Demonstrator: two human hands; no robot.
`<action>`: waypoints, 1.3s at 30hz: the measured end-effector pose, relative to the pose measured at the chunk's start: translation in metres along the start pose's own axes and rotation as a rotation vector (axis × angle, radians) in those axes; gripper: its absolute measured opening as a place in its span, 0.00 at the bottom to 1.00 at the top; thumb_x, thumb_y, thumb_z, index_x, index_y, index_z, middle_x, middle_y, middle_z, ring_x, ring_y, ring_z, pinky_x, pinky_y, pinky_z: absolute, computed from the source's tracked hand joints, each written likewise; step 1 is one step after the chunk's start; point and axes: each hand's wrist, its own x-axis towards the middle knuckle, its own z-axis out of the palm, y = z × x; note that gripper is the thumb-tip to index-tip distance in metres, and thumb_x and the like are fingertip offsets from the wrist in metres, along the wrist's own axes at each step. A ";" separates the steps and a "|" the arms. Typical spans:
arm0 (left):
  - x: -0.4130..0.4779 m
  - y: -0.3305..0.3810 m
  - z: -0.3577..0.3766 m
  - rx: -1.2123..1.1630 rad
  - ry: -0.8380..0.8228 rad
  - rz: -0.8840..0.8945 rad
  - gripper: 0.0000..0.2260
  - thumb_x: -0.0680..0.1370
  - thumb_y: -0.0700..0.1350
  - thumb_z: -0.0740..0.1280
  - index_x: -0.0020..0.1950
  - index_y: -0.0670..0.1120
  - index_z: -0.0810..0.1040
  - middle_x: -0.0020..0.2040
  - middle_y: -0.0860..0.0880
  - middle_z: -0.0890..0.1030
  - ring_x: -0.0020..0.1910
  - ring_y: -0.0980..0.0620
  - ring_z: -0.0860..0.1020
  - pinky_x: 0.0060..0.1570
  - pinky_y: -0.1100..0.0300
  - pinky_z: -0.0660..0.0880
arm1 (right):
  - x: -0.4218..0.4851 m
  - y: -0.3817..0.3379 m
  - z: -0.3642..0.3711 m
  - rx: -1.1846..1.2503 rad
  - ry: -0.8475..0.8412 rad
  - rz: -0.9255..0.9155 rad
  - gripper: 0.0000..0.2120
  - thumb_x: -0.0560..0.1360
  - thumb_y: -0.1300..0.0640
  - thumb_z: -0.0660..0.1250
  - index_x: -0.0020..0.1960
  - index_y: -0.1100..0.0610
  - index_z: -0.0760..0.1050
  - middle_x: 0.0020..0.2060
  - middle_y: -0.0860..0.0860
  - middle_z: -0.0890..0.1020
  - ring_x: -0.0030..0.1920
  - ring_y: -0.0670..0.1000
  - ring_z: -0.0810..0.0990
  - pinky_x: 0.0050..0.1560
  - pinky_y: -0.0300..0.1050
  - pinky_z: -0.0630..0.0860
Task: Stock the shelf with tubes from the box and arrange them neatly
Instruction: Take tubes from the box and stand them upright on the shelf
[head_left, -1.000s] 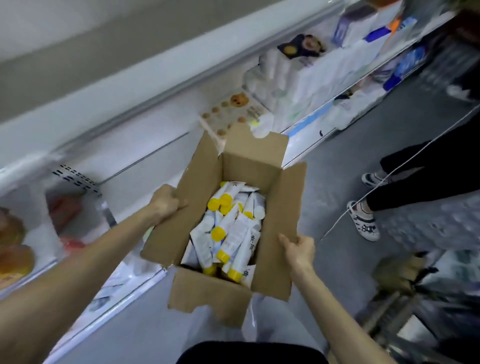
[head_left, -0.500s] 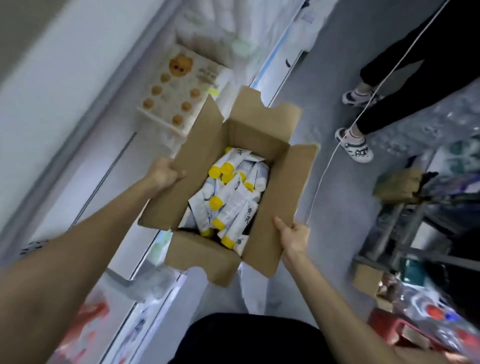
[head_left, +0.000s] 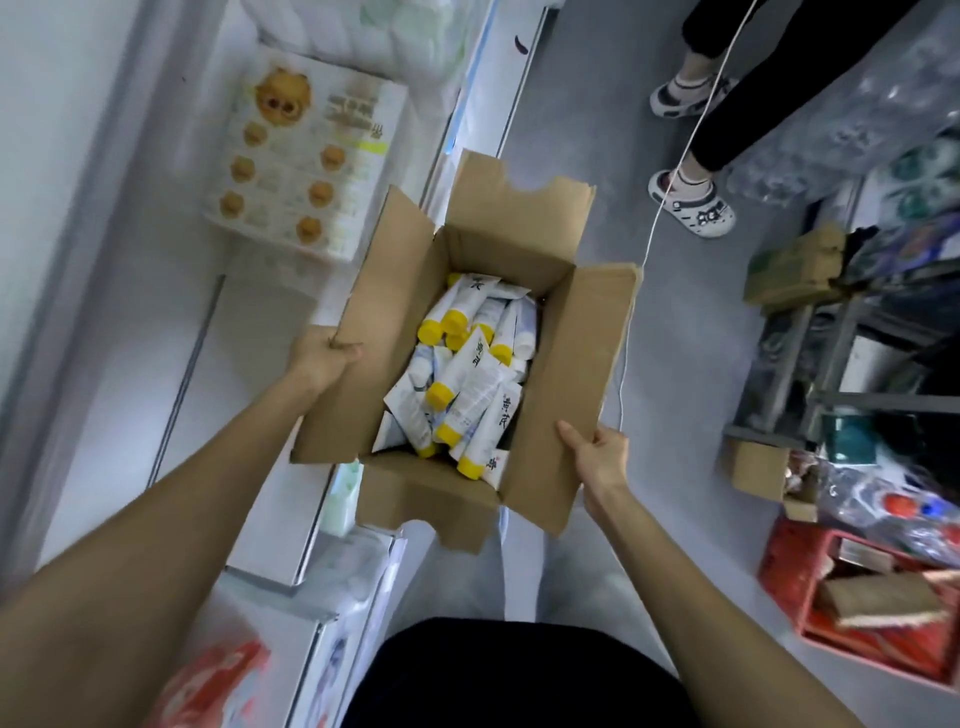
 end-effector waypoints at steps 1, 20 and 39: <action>0.001 0.002 0.000 -0.019 0.007 0.013 0.04 0.74 0.39 0.70 0.48 0.42 0.80 0.44 0.42 0.79 0.43 0.46 0.77 0.49 0.51 0.75 | 0.002 -0.002 -0.001 -0.021 0.007 -0.006 0.04 0.72 0.60 0.72 0.44 0.59 0.78 0.43 0.55 0.83 0.42 0.55 0.82 0.49 0.51 0.80; -0.080 -0.027 0.076 -0.212 0.186 0.149 0.18 0.75 0.42 0.69 0.64 0.44 0.72 0.56 0.52 0.75 0.54 0.55 0.74 0.46 0.75 0.69 | 0.036 -0.072 0.022 -0.677 -0.324 -0.650 0.22 0.73 0.59 0.70 0.66 0.59 0.71 0.58 0.51 0.75 0.55 0.47 0.74 0.56 0.37 0.71; -0.055 -0.064 0.191 -0.334 0.279 -0.366 0.14 0.78 0.51 0.64 0.59 0.45 0.74 0.55 0.45 0.77 0.55 0.47 0.75 0.49 0.60 0.66 | 0.129 -0.052 0.114 -1.293 -0.629 -0.380 0.17 0.74 0.52 0.69 0.56 0.62 0.71 0.55 0.57 0.77 0.61 0.58 0.73 0.50 0.43 0.68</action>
